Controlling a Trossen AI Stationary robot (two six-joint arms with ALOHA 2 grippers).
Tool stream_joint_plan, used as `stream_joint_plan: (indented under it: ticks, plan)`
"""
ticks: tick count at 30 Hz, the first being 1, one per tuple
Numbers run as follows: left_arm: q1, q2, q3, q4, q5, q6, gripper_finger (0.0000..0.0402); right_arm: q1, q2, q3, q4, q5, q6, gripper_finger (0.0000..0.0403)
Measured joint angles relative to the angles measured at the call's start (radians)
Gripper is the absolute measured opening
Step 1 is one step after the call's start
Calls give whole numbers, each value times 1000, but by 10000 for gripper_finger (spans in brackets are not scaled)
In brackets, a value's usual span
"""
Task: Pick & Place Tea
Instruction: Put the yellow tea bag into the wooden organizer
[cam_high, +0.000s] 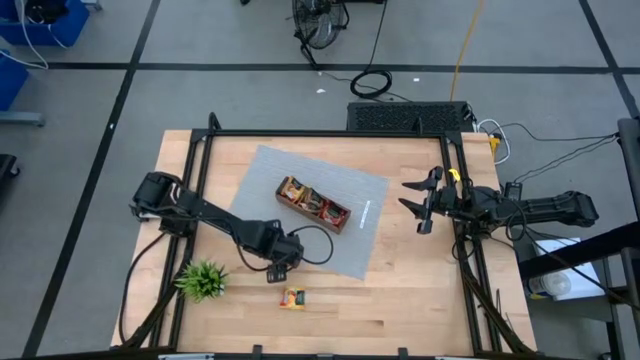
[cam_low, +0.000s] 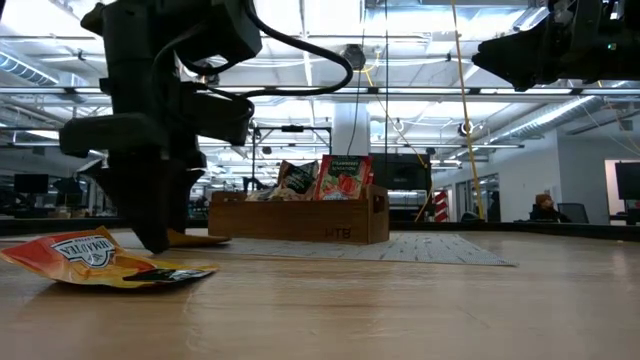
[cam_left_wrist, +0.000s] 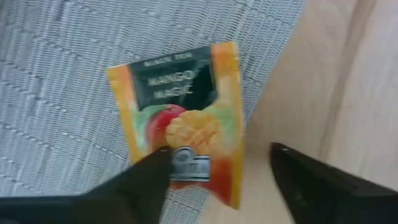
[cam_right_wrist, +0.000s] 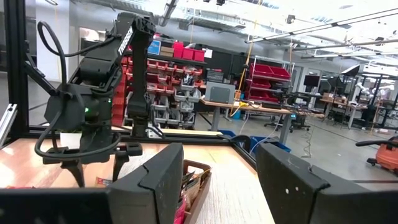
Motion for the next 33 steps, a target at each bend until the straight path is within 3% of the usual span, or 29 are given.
stream_joint_plan:
  ticks: [7, 9, 13, 17, 22, 27, 33]
  plan:
    - [25, 6, 0, 13, -5, -18, 63, 0, 0, 0, 0, 0, 0, 185]
    - [28, 5, 0, 21, -2, -25, 24, 0, 0, 0, 0, 0, 0, 185]
    - [24, 2, 7, 14, -3, -41, 23, 0, 0, 0, 0, 0, 0, 185]
    - [2, -37, 65, -97, 7, -68, 23, 0, 0, 0, 0, 0, 0, 185]
    - [-34, -132, 181, -212, -68, -67, 23, 0, 0, 0, 0, 0, 0, 185]
    - [-47, -201, 230, -230, -303, -51, 23, 0, 0, 0, 0, 0, 0, 185]
    - [8, -210, 145, -210, -676, -158, 23, 0, 0, 0, 0, 0, 0, 185]
